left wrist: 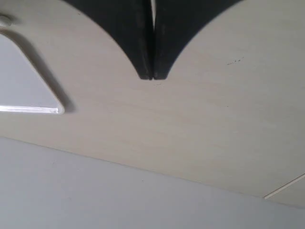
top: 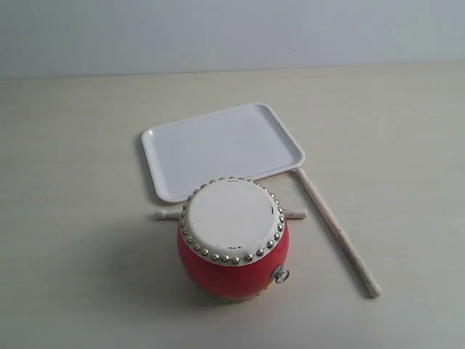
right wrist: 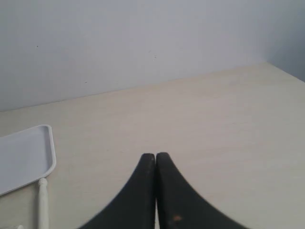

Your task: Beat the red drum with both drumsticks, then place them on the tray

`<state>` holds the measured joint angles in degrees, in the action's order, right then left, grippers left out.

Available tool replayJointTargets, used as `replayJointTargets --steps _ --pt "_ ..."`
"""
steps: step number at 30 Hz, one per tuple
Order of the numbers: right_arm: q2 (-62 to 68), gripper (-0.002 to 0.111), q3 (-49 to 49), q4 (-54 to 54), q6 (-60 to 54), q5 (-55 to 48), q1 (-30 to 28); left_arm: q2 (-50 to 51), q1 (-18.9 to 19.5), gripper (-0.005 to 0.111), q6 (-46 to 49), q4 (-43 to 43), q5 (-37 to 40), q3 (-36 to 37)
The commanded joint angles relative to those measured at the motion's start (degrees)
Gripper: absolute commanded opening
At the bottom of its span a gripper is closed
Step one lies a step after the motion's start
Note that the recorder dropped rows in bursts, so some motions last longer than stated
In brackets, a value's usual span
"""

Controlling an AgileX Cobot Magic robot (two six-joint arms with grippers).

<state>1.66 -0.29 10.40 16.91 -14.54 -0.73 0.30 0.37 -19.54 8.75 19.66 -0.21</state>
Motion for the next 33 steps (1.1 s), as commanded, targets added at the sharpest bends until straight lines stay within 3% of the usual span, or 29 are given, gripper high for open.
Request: replayJointTargets --steps 1,33 --pt "-0.3 0.0 0.3 0.5 -0.1 0.7 0.1 -0.3 -0.3 0.0 -0.4 0.2 -0.3 0.2" --pt "-0.3 0.0 0.3 4.9 -0.7 3.1 0.1 -0.3 -0.3 0.0 -0.4 0.2 -0.3 0.2"
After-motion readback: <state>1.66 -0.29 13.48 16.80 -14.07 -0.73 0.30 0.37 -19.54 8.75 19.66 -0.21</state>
